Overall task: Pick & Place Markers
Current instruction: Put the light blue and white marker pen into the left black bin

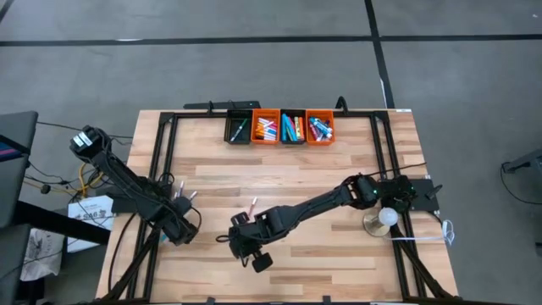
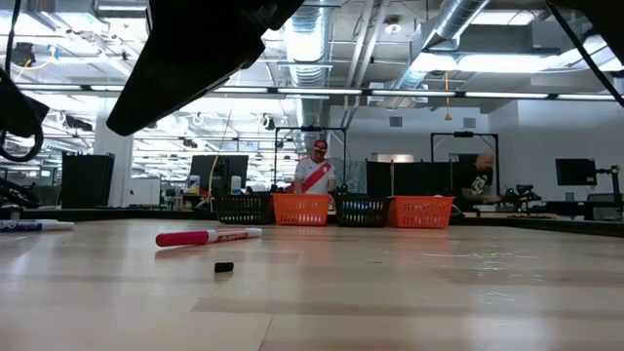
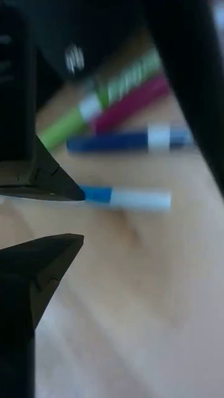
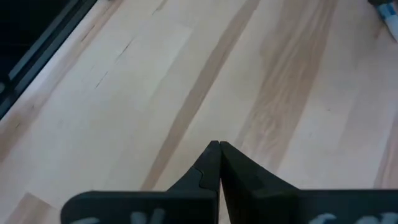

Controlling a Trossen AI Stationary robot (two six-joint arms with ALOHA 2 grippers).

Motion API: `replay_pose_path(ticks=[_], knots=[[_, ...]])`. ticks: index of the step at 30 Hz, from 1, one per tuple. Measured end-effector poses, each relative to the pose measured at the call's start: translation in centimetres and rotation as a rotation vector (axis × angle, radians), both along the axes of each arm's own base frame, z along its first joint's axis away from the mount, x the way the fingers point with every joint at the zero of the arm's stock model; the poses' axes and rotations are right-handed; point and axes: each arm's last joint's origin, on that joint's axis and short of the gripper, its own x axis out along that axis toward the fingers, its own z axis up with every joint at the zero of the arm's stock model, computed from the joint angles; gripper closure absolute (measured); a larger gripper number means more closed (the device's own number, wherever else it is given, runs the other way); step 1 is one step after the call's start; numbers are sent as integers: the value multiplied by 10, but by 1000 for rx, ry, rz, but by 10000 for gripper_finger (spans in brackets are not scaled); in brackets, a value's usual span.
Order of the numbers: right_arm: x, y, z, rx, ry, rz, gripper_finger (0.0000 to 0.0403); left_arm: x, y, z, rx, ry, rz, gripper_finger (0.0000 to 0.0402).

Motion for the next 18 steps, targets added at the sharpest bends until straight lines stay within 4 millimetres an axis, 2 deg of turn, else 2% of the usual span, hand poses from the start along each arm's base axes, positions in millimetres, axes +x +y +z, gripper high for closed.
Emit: replay_pose_path(ticks=[3, 10, 18], knots=[[1, -2, 0, 0, 2, -1, 403, -3, 4, 0, 33, 32, 40, 309], [0, -1, 0, 1, 5, 3, 403, -4, 3, -1, -7, 76, 41, 309], [-1, 1, 0, 5, 6, 9, 403, -12, 9, -16, -20, 124, 93, 309]])
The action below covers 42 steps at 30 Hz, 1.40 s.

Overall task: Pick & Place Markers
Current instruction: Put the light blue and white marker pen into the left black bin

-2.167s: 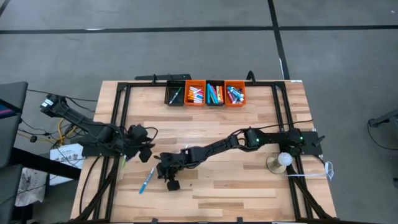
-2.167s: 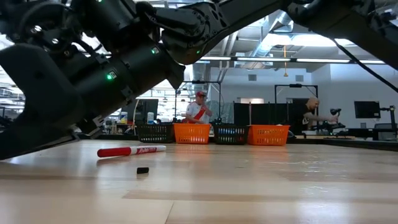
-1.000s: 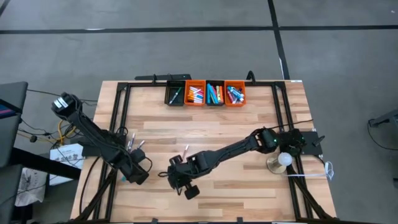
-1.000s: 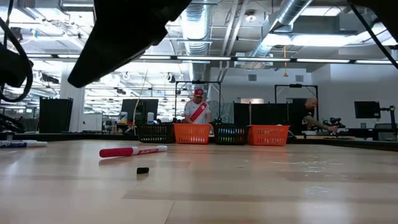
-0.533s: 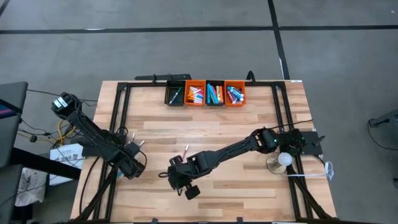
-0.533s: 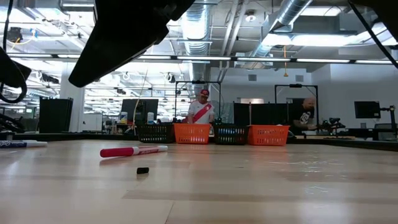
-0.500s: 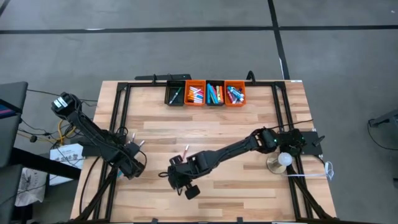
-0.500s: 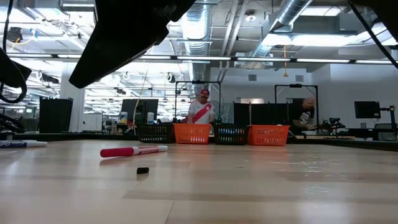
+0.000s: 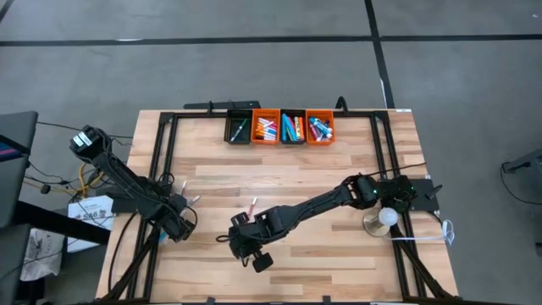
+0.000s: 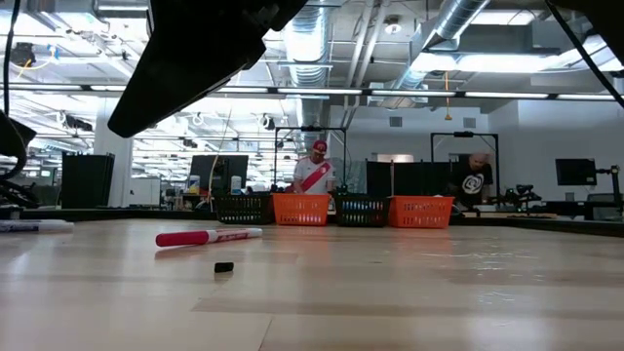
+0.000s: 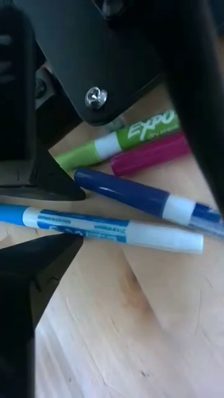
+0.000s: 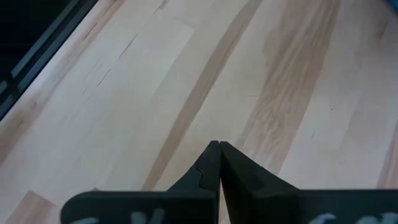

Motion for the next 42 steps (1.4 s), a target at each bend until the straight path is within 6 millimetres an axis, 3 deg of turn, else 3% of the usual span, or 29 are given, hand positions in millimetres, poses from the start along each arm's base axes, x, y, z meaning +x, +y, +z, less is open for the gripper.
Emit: replay_pose_path(ticks=[9, 13, 18, 21, 25, 32, 35, 38, 42], knots=[[0, 0, 0, -4, 4, 4, 403, 0, 0, -3, -10, -11, -1, 310], [-4, -2, 2, -17, 29, 4, 403, 1, 0, -3, -12, -21, -1, 330], [-14, -5, 25, -24, 37, 1, 403, 5, -4, 2, -22, -56, -10, 373], [-20, -8, 45, -18, 12, 0, 403, 11, -9, 5, -38, -120, -12, 373], [-34, -16, 90, -25, -83, -28, 403, 17, -13, 10, -40, -198, -48, 351], [-74, -52, 184, -14, -290, -106, 403, 33, -20, 25, 68, -434, -116, 366], [-91, -76, 214, 2, -361, -139, 403, 40, -21, 34, 174, -546, -160, 370], [-101, -104, 218, 20, -384, -172, 403, 47, -23, 49, 297, -676, -210, 357], [-104, -141, 179, 106, -506, -206, 403, 52, -21, 66, 462, -810, -280, 349]])
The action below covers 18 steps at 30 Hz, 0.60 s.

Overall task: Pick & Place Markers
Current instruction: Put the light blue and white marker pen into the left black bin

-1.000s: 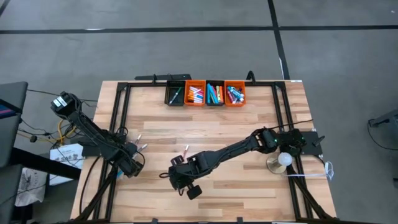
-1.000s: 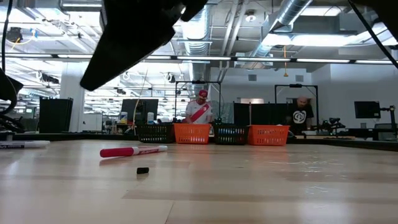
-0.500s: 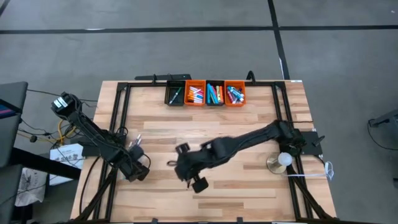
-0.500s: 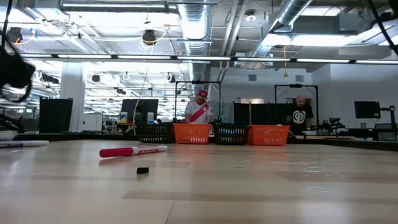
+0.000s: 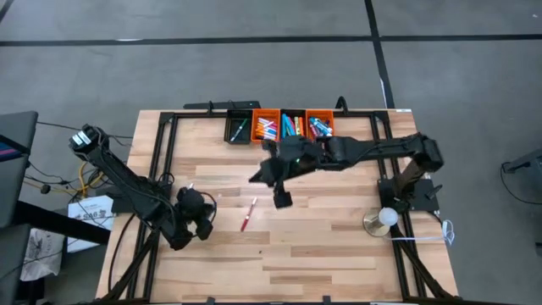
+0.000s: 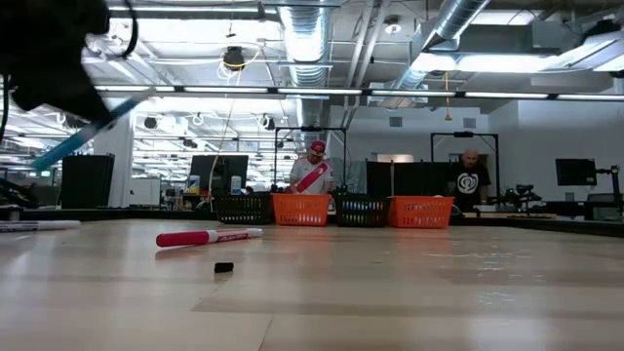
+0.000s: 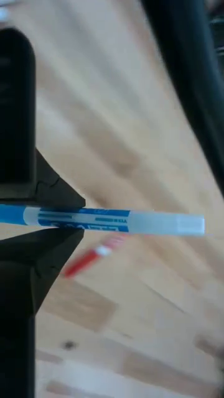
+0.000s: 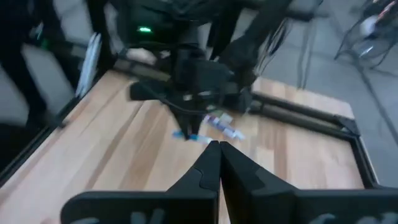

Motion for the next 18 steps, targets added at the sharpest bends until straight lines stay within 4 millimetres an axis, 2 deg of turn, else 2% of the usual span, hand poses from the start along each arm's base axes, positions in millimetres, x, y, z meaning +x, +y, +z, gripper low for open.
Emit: replay_pose_path(ticks=[5, 10, 13, 16, 18], knots=[[-26, -44, -57, 92, -211, -18, 403, 5, 9, 18, 145, -125, -7, 367], [-45, -66, -104, 178, -379, -5, 403, 20, 30, 40, 244, -193, 2, 362], [-51, -73, -118, 199, -407, -25, 403, 34, 44, 54, 278, -226, -54, 359], [-49, -75, -132, 203, -360, -41, 403, 49, 59, 65, 295, -282, -130, 363], [-47, -74, -134, 203, -369, -36, 403, 57, 70, 69, 304, -307, -188, 365]])
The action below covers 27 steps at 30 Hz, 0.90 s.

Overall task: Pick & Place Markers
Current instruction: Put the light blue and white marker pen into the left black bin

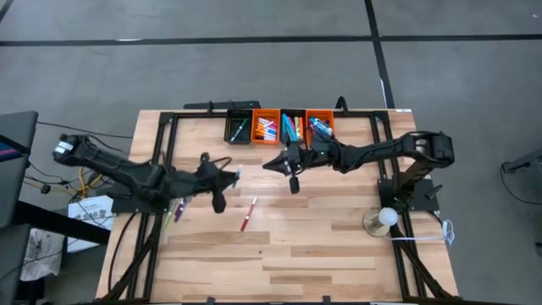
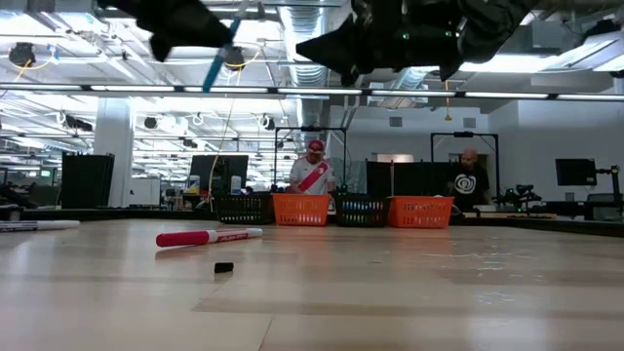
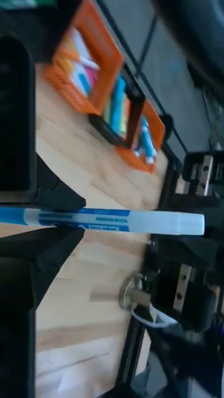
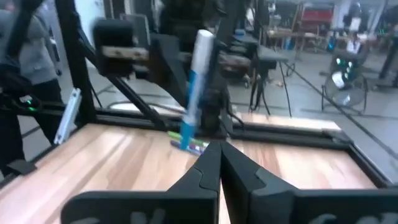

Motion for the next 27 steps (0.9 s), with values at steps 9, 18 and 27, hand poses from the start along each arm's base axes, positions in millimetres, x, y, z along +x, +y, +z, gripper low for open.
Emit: replay_pose_path(ticks=[9, 18, 27], knots=[[0, -3, 12, -62, -139, 73, 392, 8, 37, -14, -38, 30, -105, 362], [-2, -19, 12, -75, -144, 37, 274, 12, 52, -8, -19, -35, -220, 360], [28, -19, 2, -70, -139, 57, 196, 14, 52, -6, 22, -53, -245, 357]])
